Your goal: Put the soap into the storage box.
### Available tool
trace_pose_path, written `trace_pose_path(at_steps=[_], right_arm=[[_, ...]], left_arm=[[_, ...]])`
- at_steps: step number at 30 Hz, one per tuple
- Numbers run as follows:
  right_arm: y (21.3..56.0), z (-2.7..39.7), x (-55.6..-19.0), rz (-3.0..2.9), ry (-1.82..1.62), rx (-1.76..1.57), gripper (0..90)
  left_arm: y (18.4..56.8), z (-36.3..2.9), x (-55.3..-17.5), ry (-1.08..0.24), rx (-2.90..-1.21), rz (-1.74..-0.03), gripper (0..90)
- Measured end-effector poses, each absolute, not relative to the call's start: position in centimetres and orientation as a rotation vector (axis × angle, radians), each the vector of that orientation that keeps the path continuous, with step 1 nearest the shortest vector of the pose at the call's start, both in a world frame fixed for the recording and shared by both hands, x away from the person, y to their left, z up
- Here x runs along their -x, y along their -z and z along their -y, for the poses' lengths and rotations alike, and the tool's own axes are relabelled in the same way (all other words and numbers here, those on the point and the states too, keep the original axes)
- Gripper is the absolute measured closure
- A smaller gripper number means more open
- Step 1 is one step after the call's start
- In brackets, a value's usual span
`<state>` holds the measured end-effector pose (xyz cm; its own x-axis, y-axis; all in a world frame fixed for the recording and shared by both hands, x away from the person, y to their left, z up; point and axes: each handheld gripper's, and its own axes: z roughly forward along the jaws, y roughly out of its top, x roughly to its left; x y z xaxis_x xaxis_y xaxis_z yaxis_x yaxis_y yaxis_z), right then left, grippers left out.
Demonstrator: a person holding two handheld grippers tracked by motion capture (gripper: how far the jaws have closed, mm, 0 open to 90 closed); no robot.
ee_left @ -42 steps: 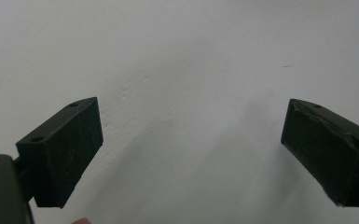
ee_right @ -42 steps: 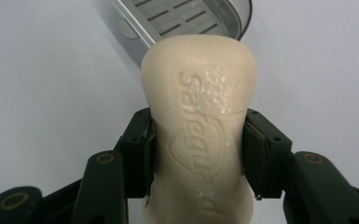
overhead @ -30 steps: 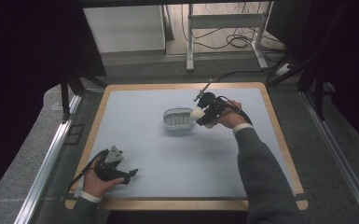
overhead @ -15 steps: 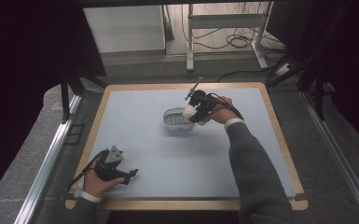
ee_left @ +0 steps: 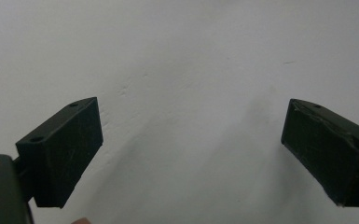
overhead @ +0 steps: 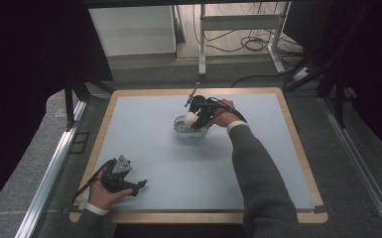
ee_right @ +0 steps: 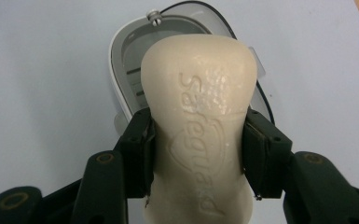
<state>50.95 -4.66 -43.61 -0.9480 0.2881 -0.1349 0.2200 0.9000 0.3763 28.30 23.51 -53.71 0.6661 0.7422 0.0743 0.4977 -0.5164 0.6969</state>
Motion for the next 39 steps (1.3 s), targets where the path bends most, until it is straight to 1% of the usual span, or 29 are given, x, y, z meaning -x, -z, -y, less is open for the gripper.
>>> trace_pose_path(at_steps=[4, 13, 17, 18, 27, 35, 39], right_arm=[[44.1, 3.6, -51.3, -2.882, -0.515, -0.323, 49.4], [45.0, 2.9, -51.5, -2.891, -0.498, -0.307, 49.3], [45.3, 2.8, -51.6, -2.881, -0.486, -0.316, 46.9], [45.1, 2.9, -51.5, -2.878, -0.511, -0.342, 44.0], [44.0, 3.4, -51.1, -2.855, -0.572, -0.395, 43.4], [42.8, 5.1, -50.8, -2.781, -0.688, -0.501, 42.4], [42.5, 6.3, -50.2, -2.771, -0.75, -0.557, 38.7]], left_arm=[[53.8, -23.8, -28.4, -0.474, -2.208, -0.966, 5.9], [53.9, -24.3, -28.4, -0.476, -2.202, -0.976, 6.0], [53.9, -24.2, -28.4, -0.475, -2.205, -0.974, 6.0], [53.9, -24.2, -28.4, -0.476, -2.204, -0.974, 6.0], [53.8, -24.1, -28.3, -0.476, -2.204, -0.97, 6.0], [53.9, -24.0, -28.3, -0.477, -2.208, -0.968, 6.0], [53.9, -23.9, -28.4, -0.477, -2.213, -0.965, 6.0]])
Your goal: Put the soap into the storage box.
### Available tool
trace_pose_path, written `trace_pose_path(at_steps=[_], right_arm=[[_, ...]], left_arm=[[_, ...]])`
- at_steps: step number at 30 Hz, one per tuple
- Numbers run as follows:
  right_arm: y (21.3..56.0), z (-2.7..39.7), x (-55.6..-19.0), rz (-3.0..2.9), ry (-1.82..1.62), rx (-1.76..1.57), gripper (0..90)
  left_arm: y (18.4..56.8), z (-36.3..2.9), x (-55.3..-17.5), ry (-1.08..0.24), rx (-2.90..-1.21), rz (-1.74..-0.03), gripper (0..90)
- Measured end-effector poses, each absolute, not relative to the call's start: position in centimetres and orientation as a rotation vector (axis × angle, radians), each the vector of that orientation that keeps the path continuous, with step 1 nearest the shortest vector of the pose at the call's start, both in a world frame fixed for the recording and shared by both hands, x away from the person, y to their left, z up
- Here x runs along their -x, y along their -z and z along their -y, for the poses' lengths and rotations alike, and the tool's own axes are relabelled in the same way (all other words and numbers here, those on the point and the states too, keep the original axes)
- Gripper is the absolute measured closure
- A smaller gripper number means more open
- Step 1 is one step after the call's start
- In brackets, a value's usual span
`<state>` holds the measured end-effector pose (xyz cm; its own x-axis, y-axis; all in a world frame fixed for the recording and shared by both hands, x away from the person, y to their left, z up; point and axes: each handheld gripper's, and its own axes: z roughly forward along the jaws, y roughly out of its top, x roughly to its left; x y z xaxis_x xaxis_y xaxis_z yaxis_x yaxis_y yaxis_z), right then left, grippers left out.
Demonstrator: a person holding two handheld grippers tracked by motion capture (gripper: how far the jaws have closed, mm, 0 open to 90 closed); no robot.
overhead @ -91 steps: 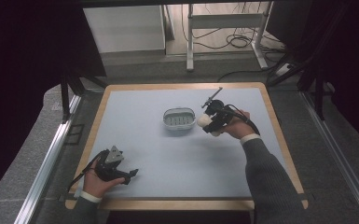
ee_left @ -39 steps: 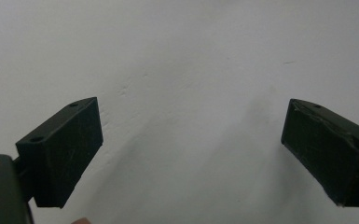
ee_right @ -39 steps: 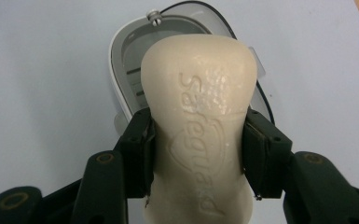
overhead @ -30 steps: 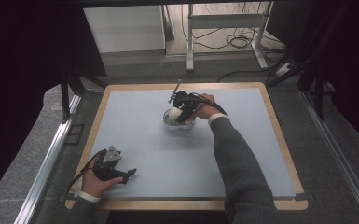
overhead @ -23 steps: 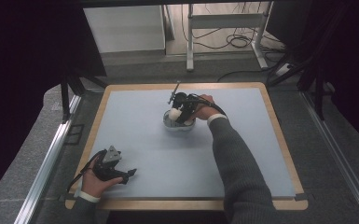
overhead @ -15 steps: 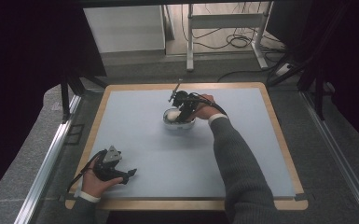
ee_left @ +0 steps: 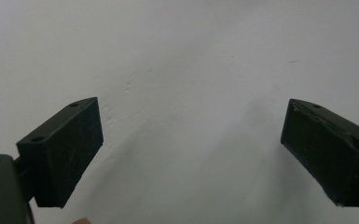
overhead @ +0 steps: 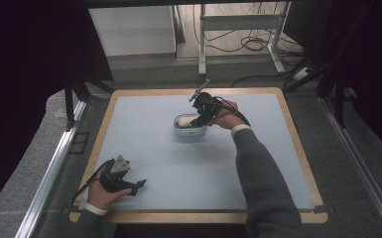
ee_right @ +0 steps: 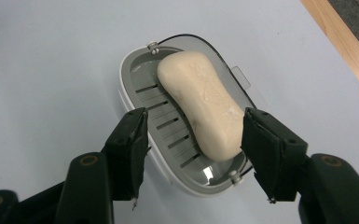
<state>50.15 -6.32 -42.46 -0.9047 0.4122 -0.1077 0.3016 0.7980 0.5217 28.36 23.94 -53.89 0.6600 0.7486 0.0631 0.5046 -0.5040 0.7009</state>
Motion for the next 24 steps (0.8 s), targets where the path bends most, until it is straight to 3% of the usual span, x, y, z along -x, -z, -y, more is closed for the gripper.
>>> trace_pose_path(at_steps=[13, 24], right_arm=[[42.8, 9.8, -47.7, -2.693, -0.904, -0.735, 31.6], [45.1, 15.8, -42.6, -2.494, -1.014, -0.956, 26.3]], left_arm=[[54.0, -23.7, -28.4, -0.477, -2.215, -0.964, 6.0], [54.1, -23.6, -28.4, -0.482, -2.226, -0.966, 6.0]])
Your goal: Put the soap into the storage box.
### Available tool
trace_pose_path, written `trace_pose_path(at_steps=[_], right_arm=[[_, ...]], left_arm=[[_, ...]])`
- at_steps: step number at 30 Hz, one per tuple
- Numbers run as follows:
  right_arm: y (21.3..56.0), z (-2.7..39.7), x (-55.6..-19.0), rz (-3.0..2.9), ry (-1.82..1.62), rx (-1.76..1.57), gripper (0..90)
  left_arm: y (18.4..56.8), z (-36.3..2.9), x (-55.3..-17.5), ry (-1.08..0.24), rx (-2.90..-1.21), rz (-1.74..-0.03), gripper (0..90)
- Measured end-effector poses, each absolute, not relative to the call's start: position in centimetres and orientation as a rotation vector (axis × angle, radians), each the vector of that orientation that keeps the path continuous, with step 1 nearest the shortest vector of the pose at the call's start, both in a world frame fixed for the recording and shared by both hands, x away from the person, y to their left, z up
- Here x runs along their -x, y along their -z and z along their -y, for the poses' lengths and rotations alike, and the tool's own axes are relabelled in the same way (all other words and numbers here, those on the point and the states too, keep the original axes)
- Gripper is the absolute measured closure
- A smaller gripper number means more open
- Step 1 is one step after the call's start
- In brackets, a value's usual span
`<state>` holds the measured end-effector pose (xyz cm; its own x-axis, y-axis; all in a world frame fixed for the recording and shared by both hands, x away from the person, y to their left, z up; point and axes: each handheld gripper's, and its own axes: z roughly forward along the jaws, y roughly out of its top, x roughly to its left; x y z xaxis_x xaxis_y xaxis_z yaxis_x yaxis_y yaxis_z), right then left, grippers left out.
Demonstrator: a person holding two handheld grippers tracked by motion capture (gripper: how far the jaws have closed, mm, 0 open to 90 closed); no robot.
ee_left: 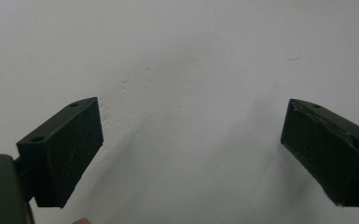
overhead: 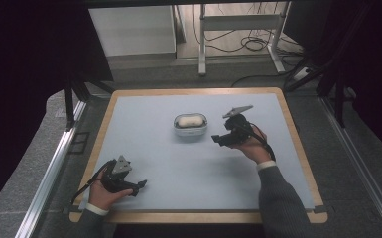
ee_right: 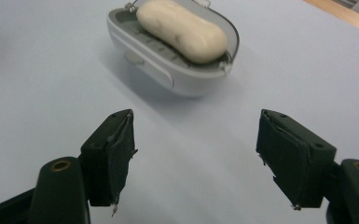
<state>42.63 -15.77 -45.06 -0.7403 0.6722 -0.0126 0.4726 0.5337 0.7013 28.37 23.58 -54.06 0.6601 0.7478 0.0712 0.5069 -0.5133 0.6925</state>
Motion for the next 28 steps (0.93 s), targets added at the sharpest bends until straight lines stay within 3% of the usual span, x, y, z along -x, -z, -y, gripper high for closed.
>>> trace_pose_path(at_steps=[15, 28], right_arm=[[48.1, 21.7, -36.4, -2.329, -1.142, -1.071, 23.5], [49.0, 21.8, -36.1, -2.294, -1.087, -1.075, 18.2]], left_arm=[[54.0, -23.3, -28.3, -0.507, -2.223, -0.969, 6.0], [54.0, -23.3, -28.3, -0.509, -2.216, -0.965, 5.9]])
